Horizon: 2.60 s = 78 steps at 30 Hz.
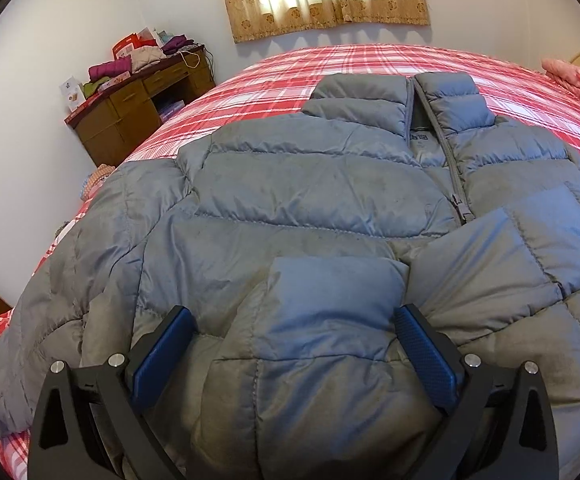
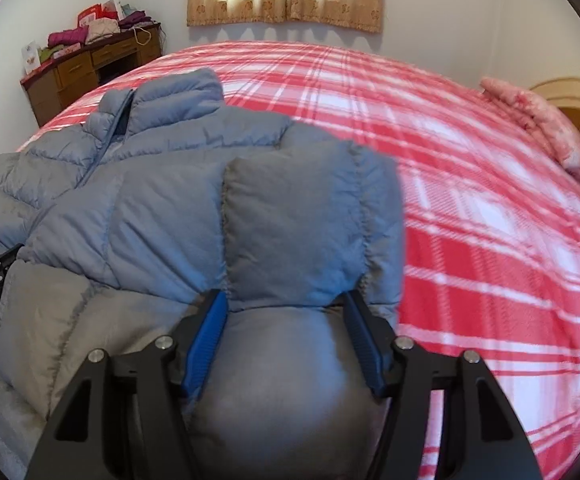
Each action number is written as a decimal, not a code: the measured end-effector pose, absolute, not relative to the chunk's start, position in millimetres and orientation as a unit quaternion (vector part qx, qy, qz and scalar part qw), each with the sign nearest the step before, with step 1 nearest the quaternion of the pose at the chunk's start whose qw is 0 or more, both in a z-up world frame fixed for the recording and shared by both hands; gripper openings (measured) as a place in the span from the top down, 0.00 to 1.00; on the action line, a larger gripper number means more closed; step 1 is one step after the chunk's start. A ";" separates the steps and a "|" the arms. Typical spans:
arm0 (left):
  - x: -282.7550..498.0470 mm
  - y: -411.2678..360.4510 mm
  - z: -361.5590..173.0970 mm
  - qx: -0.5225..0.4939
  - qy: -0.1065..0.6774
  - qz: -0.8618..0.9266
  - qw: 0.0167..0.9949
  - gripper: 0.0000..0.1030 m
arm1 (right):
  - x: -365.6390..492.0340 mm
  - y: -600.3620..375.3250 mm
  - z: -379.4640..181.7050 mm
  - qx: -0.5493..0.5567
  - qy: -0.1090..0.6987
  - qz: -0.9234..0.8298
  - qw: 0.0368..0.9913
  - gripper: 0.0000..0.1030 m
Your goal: Fold large clothes
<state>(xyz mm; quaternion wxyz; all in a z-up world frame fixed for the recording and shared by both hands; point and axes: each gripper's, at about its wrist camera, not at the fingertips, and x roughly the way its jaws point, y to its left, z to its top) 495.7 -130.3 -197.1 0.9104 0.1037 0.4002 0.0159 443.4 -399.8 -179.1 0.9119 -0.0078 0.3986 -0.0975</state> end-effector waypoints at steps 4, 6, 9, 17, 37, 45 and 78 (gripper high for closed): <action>494.2 -129.7 -197.7 0.101 0.400 0.014 0.911 0.01 | 429.9 -382.9 -142.3 -0.010 0.357 -0.090 0.930 0.40; 494.0 -129.5 -197.7 0.100 0.400 0.014 0.911 0.01 | 431.9 -367.8 -129.4 -0.019 0.347 -0.077 0.934 0.40; 494.1 -129.6 -198.1 0.099 0.400 0.013 0.911 0.01 | 443.7 -345.1 -133.7 -0.026 0.356 -0.048 0.933 0.39; 493.8 -126.6 -197.9 0.094 0.401 0.010 0.911 0.01 | 463.8 -326.9 -190.5 -0.028 0.409 -0.033 0.911 0.39; 494.0 -125.1 -197.6 0.094 0.401 0.010 0.911 0.01 | 469.4 -323.2 -198.9 -0.047 0.422 -0.055 0.904 0.30; 495.1 -125.1 -197.6 0.095 0.405 0.008 0.909 0.01 | 472.5 -325.3 -198.5 -0.043 0.429 -0.057 0.901 0.27; 338.6 279.3 -155.8 -0.076 0.423 0.207 0.879 0.06 | 314.3 -311.5 -159.5 -0.074 0.349 0.001 0.934 0.11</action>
